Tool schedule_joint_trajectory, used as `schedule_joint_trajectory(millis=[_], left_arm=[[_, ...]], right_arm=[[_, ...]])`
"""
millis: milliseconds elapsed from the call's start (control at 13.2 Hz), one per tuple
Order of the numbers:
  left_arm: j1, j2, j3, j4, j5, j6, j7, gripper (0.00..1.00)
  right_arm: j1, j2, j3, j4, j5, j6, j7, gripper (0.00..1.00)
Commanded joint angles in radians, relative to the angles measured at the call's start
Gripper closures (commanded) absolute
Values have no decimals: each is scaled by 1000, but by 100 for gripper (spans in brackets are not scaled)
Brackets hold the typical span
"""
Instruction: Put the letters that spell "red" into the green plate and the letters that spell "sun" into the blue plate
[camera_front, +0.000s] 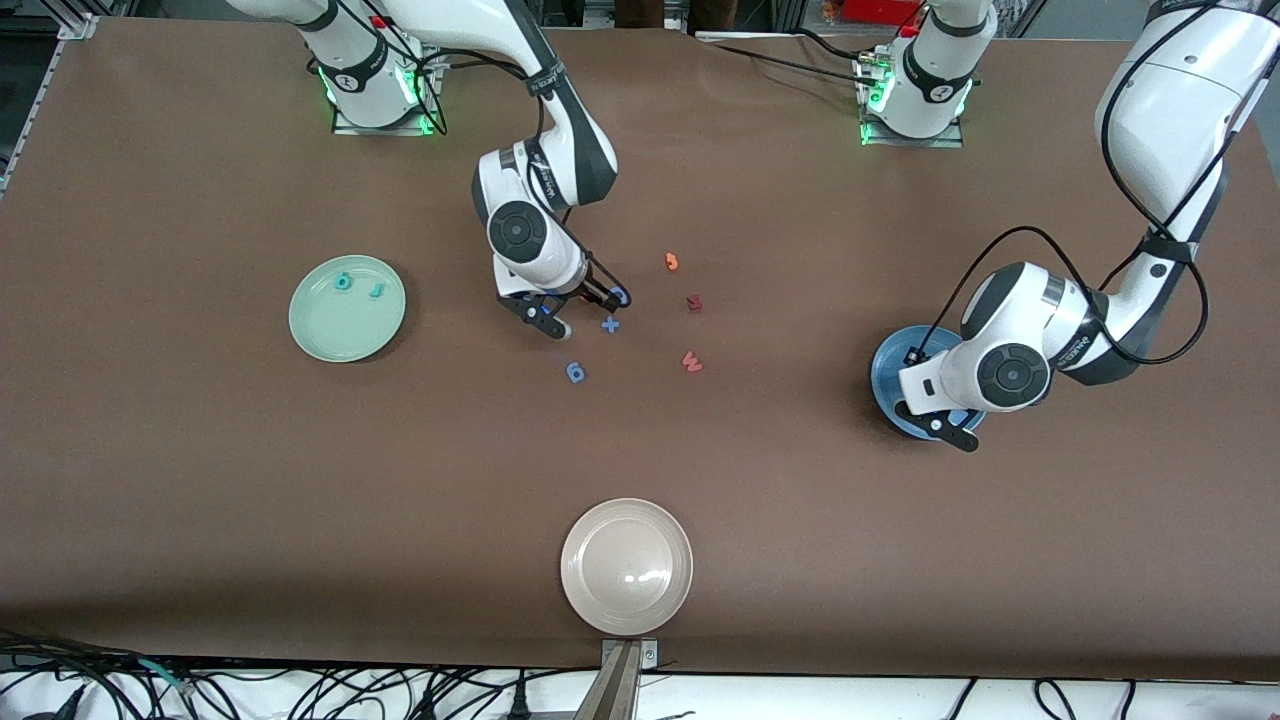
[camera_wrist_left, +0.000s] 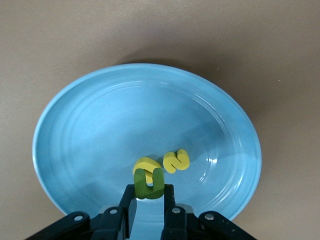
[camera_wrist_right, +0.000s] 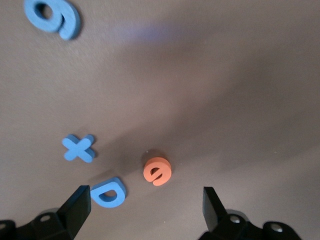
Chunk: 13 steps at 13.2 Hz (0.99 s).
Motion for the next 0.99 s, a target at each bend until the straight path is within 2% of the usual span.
schedule_joint_trajectory(millis=[0,76,228,379,683,910], left_arm=[[-3,14,2,9,34,42,11,83],[-1,15,6,9,44,59,11,76],[2,6,3,11,52,59,12,1],[4,-17,-3,14,37,50,9,0],[2,-89,-34,38,30,18,8,0],[-3,-97,-67,112,30,-77,8,0]], right_arm=[[17,33,-7,18,16,3,7,2],[28,36,-10,12,12,3,7,2],[31,43,-10,-2,7,3,9,3],[32,47,-10,-2,9,3,9,9],[31,49,-10,-2,7,0,9,35],[31,47,-13,-4,7,-3,7,36]])
